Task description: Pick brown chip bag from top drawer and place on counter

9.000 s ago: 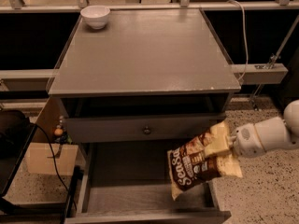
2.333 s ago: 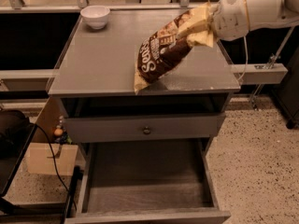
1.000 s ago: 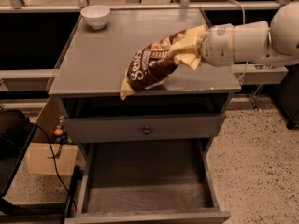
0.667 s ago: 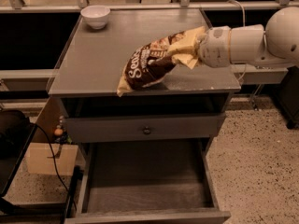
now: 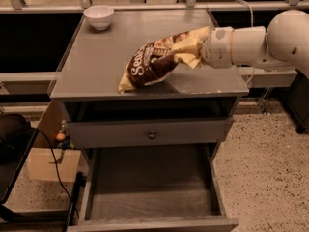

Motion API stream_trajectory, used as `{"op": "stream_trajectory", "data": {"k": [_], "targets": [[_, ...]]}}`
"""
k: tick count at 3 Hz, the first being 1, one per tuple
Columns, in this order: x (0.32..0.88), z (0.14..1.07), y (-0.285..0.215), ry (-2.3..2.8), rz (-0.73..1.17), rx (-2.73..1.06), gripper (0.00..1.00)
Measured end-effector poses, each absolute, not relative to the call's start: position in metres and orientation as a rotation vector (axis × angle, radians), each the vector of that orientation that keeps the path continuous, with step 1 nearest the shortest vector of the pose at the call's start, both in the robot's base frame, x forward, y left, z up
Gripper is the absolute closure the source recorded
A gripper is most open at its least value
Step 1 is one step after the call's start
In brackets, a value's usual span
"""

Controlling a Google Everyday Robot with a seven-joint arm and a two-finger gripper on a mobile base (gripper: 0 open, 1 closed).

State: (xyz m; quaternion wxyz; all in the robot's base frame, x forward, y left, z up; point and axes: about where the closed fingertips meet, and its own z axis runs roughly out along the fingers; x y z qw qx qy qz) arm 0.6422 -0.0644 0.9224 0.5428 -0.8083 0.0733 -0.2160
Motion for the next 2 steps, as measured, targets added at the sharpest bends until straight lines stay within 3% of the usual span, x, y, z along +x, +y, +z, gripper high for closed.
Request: {"op": "stream_trajectory", "data": {"k": [2], "targets": [[0.664,0.911,-0.059,0.184,-0.525,-1.891,1.0]]}}
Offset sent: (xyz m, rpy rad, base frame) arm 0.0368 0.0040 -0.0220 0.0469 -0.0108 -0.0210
